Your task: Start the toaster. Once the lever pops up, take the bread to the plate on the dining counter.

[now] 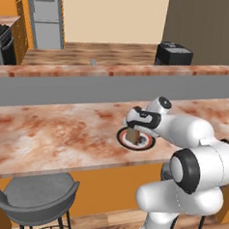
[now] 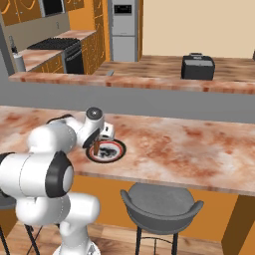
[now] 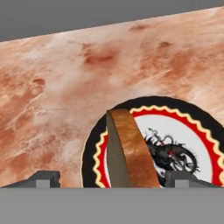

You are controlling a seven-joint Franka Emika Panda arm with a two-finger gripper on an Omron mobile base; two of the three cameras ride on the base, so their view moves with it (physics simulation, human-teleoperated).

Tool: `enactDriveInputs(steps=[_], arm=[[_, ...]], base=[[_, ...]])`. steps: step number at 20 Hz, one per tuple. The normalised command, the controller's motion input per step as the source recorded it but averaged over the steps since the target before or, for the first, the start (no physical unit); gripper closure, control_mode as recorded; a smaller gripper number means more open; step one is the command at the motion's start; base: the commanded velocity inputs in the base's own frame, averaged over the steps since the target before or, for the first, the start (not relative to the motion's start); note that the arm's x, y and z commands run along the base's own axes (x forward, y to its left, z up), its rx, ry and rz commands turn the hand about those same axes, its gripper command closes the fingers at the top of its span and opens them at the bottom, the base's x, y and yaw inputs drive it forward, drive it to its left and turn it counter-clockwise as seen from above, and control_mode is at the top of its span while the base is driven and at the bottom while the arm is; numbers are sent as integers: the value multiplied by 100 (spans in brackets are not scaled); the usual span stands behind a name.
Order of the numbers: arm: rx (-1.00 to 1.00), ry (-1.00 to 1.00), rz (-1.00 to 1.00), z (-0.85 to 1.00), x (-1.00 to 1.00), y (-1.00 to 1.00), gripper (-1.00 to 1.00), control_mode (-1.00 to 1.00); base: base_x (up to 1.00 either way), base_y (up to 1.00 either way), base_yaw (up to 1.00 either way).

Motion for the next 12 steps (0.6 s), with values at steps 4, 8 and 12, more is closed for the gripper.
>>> enactDriveInputs(steps=[4,8,12], arm=[[-6,-7,0,6,-22,0,-100,-100],[-8,-10,0,7,-16,0,-100,-100],[-3,-6,-1,26,5,-3,-100,-100]], base=[[0,0,0],[0,0,0],[0,0,0]])
